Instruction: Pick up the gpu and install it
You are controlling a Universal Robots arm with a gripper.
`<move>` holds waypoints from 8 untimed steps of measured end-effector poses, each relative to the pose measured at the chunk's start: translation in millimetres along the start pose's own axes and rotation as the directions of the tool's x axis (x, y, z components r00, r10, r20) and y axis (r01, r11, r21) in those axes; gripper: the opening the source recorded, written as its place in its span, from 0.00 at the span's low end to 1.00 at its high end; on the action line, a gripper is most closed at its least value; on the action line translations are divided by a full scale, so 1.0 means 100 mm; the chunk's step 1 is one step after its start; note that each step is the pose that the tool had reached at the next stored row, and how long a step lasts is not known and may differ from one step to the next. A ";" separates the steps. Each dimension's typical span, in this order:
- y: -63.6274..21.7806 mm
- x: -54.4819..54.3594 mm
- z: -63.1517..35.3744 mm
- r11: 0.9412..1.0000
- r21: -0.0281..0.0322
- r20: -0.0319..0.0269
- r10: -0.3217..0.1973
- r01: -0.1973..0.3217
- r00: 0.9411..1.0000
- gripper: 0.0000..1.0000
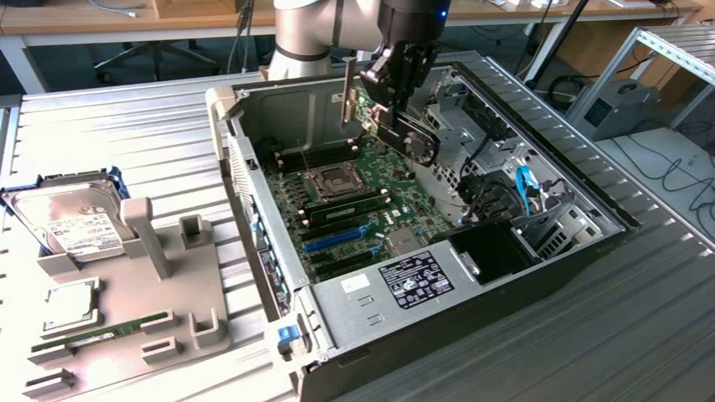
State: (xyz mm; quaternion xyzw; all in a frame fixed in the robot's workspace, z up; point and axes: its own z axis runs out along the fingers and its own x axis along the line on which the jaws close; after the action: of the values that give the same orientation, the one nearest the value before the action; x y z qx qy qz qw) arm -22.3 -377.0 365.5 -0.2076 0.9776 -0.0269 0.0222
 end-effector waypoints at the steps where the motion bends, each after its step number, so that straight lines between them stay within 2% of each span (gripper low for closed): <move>1: 0.000 0.00 0.000 1.000 0.000 0.000 -0.002 0.002 1.000 0.26; 8: 0.000 0.00 0.004 1.000 -0.001 0.001 -0.020 0.020 1.000 0.26</move>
State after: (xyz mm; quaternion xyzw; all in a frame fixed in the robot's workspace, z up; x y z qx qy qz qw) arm -22.3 -377.0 365.1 -0.2174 0.9755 -0.0267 0.0225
